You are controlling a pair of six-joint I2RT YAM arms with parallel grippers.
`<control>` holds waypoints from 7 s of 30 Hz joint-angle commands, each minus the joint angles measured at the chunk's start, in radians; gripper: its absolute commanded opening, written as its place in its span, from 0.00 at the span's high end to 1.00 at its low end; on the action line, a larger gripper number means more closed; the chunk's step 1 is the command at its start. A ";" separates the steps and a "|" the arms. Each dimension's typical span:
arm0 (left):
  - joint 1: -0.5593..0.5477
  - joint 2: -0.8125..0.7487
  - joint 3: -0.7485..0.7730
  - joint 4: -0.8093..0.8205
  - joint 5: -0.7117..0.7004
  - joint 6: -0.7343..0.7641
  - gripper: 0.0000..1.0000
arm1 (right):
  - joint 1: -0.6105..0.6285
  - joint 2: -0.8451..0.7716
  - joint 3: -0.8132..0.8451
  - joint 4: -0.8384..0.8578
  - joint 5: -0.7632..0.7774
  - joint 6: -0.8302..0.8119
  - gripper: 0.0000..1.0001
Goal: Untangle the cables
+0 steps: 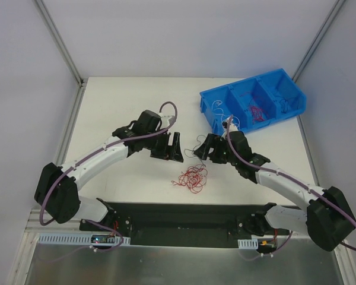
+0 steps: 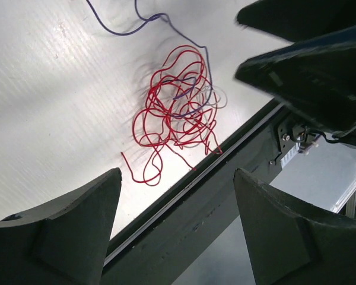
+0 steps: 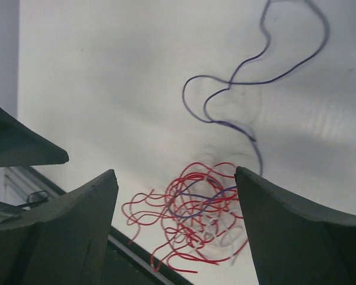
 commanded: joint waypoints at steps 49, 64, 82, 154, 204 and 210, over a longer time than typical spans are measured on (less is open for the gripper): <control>-0.091 0.209 0.067 0.130 0.030 -0.128 0.11 | -0.049 -0.189 0.257 -0.157 -0.046 -0.075 1.00; -0.125 0.441 0.069 0.115 -0.166 -0.156 0.26 | -0.068 -0.372 0.752 -0.465 0.012 -0.231 1.00; 0.298 0.197 -0.059 -0.116 -0.281 -0.052 0.21 | -0.069 -0.308 1.271 -0.746 0.397 -0.589 1.00; -0.237 0.395 0.883 0.020 0.167 -0.045 1.00 | -0.068 -0.741 0.303 -0.729 0.371 -0.199 1.00; -0.275 0.093 0.291 -0.143 -0.209 0.323 0.15 | -0.183 -0.488 0.634 -0.810 0.568 -0.517 1.00; -0.246 -0.008 0.424 -0.135 -0.307 0.357 0.11 | -0.190 -0.496 0.383 -0.815 0.517 -0.336 1.00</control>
